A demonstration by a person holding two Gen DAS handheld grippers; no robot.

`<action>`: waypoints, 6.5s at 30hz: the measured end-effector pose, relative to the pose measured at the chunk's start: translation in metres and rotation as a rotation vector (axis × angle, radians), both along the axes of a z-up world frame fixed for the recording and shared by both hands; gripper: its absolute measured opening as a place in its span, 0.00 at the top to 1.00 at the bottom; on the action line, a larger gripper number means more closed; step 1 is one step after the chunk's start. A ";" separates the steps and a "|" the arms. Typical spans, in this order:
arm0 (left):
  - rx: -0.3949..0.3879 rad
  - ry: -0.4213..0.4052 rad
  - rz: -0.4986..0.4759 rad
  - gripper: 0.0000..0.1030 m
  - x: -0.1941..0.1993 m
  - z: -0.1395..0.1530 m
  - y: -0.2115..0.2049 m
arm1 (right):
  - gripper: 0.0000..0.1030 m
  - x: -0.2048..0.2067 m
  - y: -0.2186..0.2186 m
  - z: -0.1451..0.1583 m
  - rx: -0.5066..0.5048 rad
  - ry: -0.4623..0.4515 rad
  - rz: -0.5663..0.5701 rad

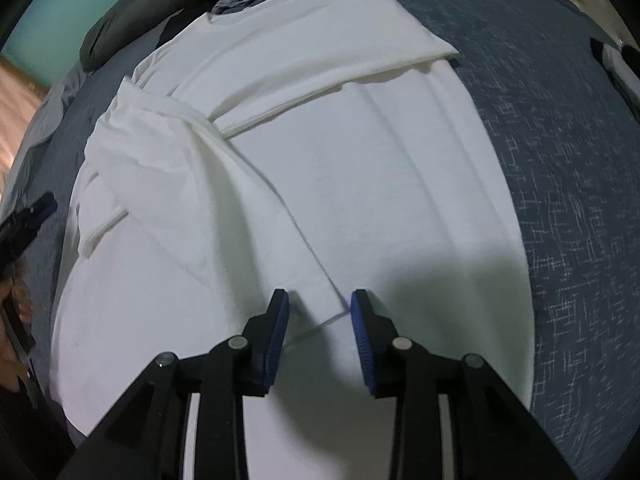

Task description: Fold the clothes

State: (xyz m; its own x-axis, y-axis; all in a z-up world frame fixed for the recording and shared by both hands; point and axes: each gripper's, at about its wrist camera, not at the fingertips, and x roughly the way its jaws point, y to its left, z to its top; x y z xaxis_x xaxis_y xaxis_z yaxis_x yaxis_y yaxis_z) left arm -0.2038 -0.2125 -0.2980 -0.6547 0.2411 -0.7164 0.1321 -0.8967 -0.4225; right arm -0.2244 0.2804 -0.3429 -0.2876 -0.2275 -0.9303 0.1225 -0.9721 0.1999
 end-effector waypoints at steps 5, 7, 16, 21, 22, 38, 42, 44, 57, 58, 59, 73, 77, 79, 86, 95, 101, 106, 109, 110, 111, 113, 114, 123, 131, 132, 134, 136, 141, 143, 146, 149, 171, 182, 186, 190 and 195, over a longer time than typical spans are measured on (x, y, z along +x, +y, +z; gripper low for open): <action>0.031 0.010 0.012 0.61 0.001 0.001 -0.002 | 0.93 0.003 0.001 0.005 0.008 0.017 0.021; 0.029 0.015 0.010 0.61 0.002 0.002 -0.002 | 0.96 0.004 0.005 0.010 0.002 0.030 0.015; 0.027 0.027 0.004 0.62 0.002 0.004 0.002 | 0.98 -0.003 0.031 0.041 0.009 0.121 -0.031; 0.014 0.034 0.012 0.62 0.002 0.006 0.004 | 0.98 -0.026 0.045 0.052 0.028 0.149 -0.058; 0.009 0.032 0.013 0.62 0.002 0.006 0.005 | 0.98 -0.028 0.045 0.053 0.031 0.149 -0.057; 0.034 0.051 -0.026 0.61 -0.003 0.007 0.009 | 0.98 -0.046 0.049 0.045 0.044 0.145 -0.055; 0.017 0.049 -0.027 0.61 -0.003 0.008 0.011 | 0.98 -0.050 0.051 0.044 0.044 0.147 -0.059; 0.016 0.041 -0.017 0.61 -0.003 0.007 0.010 | 0.98 -0.055 0.052 0.045 0.047 0.149 -0.061; -0.014 0.024 -0.041 0.62 -0.006 0.002 0.014 | 0.98 -0.087 0.057 0.021 0.038 0.106 -0.097; -0.019 0.024 -0.039 0.62 -0.005 0.002 0.015 | 0.98 -0.086 0.058 0.022 0.033 0.110 -0.105; -0.020 0.025 -0.040 0.63 -0.005 0.002 0.015 | 0.98 -0.085 0.060 0.024 0.025 0.116 -0.118; -0.012 0.031 -0.039 0.64 -0.002 0.005 0.015 | 0.68 -0.018 0.043 0.041 -0.160 0.061 -0.101; -0.011 0.028 -0.041 0.64 -0.001 0.004 0.014 | 0.68 -0.013 0.032 0.025 -0.156 0.019 -0.095; -0.012 0.028 -0.041 0.64 0.000 0.005 0.013 | 0.69 -0.015 0.032 0.016 -0.163 0.004 -0.110; -0.003 0.026 -0.036 0.64 -0.001 0.005 0.011 | 0.98 -0.016 0.035 0.009 -0.219 0.007 -0.134; -0.010 0.022 -0.031 0.65 -0.001 0.005 0.010 | 0.99 0.002 0.045 0.023 -0.329 -0.019 -0.125; -0.009 0.019 -0.027 0.65 -0.002 0.004 0.009 | 0.99 0.003 0.050 0.000 -0.340 -0.086 -0.156; -0.002 0.015 -0.012 0.65 -0.004 0.003 0.005 | 0.99 0.008 0.052 -0.001 -0.328 -0.106 -0.140; 0.009 0.016 -0.003 0.65 -0.007 0.003 0.002 | 0.99 0.006 0.052 0.000 -0.315 -0.112 -0.123; 0.007 0.018 -0.002 0.65 -0.008 0.004 0.002 | 0.99 0.003 0.051 0.005 -0.310 -0.103 -0.115; 0.004 0.019 0.000 0.65 -0.010 0.004 0.001 | 0.98 -0.001 0.049 0.009 -0.304 -0.095 -0.107; -0.004 0.022 0.008 0.65 -0.014 0.005 -0.002 | 0.97 -0.008 0.046 0.017 -0.293 -0.077 -0.092; -0.004 0.022 0.012 0.65 -0.017 0.005 -0.004 | 0.97 -0.011 0.044 0.022 -0.287 -0.069 -0.085; -0.066 0.011 0.014 0.66 -0.046 0.000 -0.022 | 0.91 -0.042 0.029 0.060 -0.236 0.009 -0.016; -0.004 0.004 0.027 0.68 -0.063 -0.009 -0.041 | 0.72 -0.113 -0.042 0.082 -0.222 0.068 0.122; -0.004 0.006 0.024 0.68 -0.065 -0.009 -0.042 | 0.70 -0.122 -0.054 0.084 -0.217 0.074 0.144; -0.005 0.008 0.020 0.68 -0.071 -0.010 -0.043 | 0.69 -0.141 -0.081 0.087 -0.199 0.086 0.195; 0.018 0.009 0.021 0.68 -0.075 -0.012 -0.045 | 0.69 -0.162 -0.113 0.091 -0.176 0.098 0.252; 0.047 0.012 0.007 0.68 -0.082 -0.017 -0.042 | 0.69 -0.202 -0.186 0.093 -0.140 0.117 0.369; 0.050 0.007 -0.001 0.68 -0.084 -0.020 -0.039 | 0.69 -0.218 -0.216 0.094 -0.121 0.129 0.415; 0.017 0.002 -0.002 0.68 -0.086 -0.023 -0.034 | 0.69 -0.234 -0.252 0.094 -0.081 0.155 0.476; 0.002 0.001 -0.003 0.68 -0.088 -0.026 -0.033 | 0.69 -0.245 -0.281 0.090 -0.049 0.166 0.530; 0.072 -0.021 0.022 0.97 -0.085 -0.045 -0.042 | 0.97 -0.297 -0.370 0.046 0.131 0.199 0.614; 0.061 -0.031 0.026 0.98 -0.080 -0.047 -0.041 | 0.97 -0.346 -0.314 0.047 -0.122 0.103 0.354; 0.065 -0.030 0.026 0.98 -0.079 -0.048 -0.043 | 0.97 -0.351 -0.306 0.033 -0.077 0.060 0.305; 0.065 -0.031 0.026 0.98 -0.077 -0.047 -0.045 | 0.96 -0.347 -0.315 0.038 -0.023 0.094 0.339; 0.054 -0.034 0.024 0.98 -0.078 -0.048 -0.042 | 0.77 -0.343 -0.342 0.063 0.024 0.206 0.396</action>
State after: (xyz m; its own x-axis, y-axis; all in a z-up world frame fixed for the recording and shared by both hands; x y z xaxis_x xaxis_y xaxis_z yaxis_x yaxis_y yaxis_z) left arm -0.2814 -0.2548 -0.3460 -0.6365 0.2648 -0.7244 0.1684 -0.8689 -0.4656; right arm -0.5670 -0.0612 -0.2796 -0.3625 -0.3362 -0.8692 0.5212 -0.8463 0.1100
